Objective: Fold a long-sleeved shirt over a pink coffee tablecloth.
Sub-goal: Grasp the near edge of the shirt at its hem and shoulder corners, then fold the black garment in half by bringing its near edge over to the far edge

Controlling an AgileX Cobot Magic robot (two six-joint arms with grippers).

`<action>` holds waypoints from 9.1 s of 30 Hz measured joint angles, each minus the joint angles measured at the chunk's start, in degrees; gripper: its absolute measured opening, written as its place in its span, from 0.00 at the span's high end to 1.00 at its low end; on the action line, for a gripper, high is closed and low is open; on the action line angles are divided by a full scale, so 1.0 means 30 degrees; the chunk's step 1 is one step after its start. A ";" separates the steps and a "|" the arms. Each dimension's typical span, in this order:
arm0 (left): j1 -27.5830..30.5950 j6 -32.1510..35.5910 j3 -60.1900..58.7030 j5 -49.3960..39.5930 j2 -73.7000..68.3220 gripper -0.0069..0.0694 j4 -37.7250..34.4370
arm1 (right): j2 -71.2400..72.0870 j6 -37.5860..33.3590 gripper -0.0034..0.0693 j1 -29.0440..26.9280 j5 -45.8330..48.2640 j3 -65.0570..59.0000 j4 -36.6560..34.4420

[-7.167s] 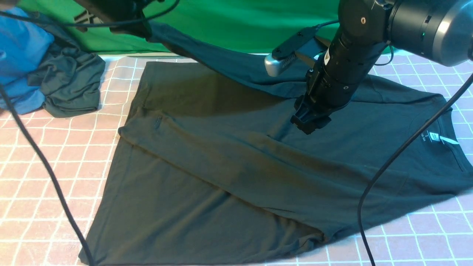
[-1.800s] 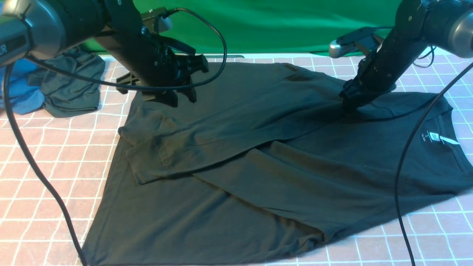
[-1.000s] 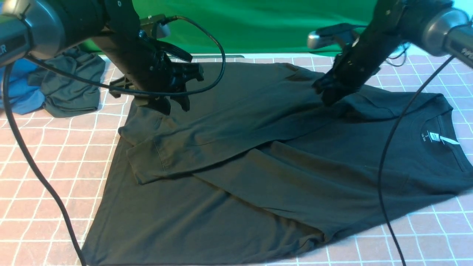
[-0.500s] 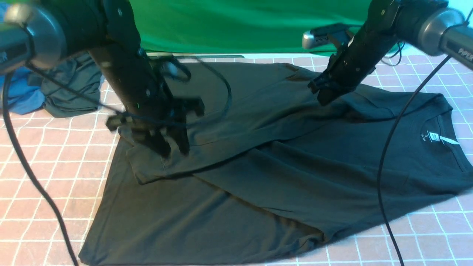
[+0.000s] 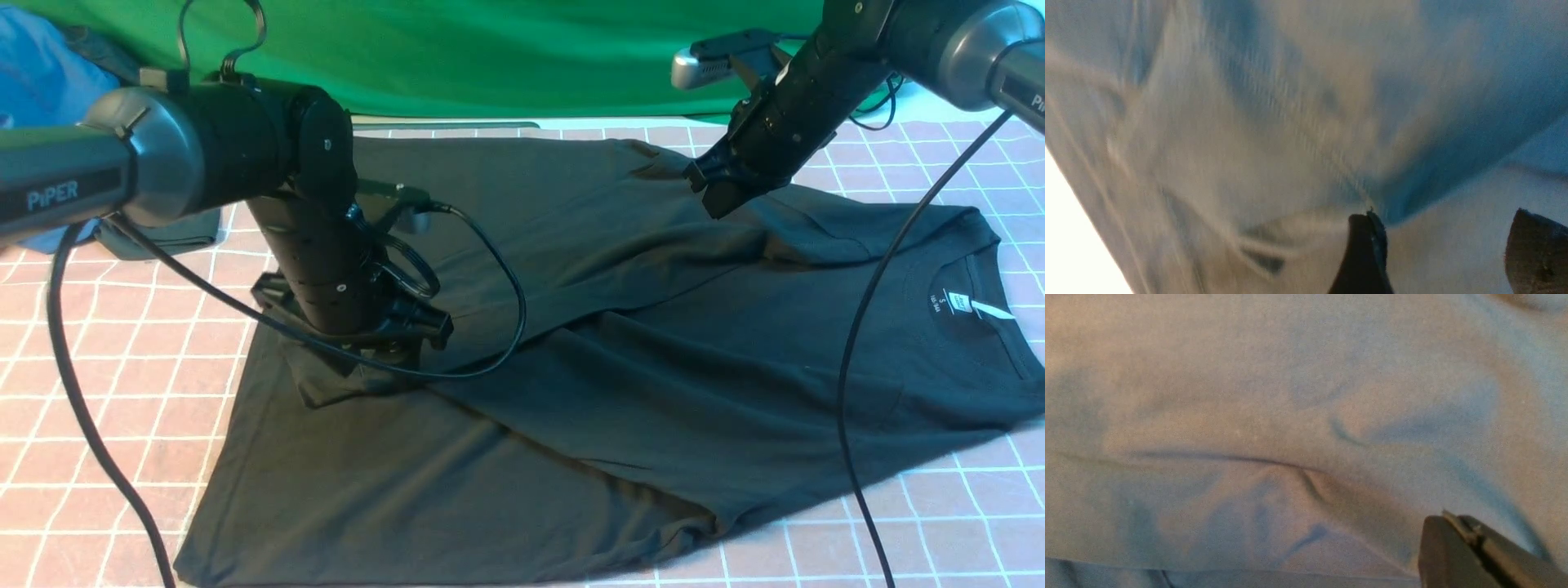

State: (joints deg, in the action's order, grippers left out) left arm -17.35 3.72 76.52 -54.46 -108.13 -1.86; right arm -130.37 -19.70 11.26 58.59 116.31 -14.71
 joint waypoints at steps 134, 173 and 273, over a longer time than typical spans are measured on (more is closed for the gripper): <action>0.5808 -0.3734 -1.2148 0.2224 0.7445 0.87 -0.1285 | 1.6900 0.1000 0.87 -0.0418 0.0245 -1.6920 0.1166; 0.5808 -0.3687 -1.1493 -0.1275 1.4629 0.87 -0.0659 | 1.1665 -0.1656 0.22 0.1104 -0.6524 -2.1731 0.3658; 0.5808 -0.4529 -1.0452 -0.1647 1.4629 0.87 -0.1001 | 1.1239 1.0142 0.16 0.1137 -0.4549 -2.1760 -0.1619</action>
State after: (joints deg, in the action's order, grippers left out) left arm 0.08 -9.86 45.16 -59.40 -64.24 -4.86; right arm -96.65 10.73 14.67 44.94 51.03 -19.57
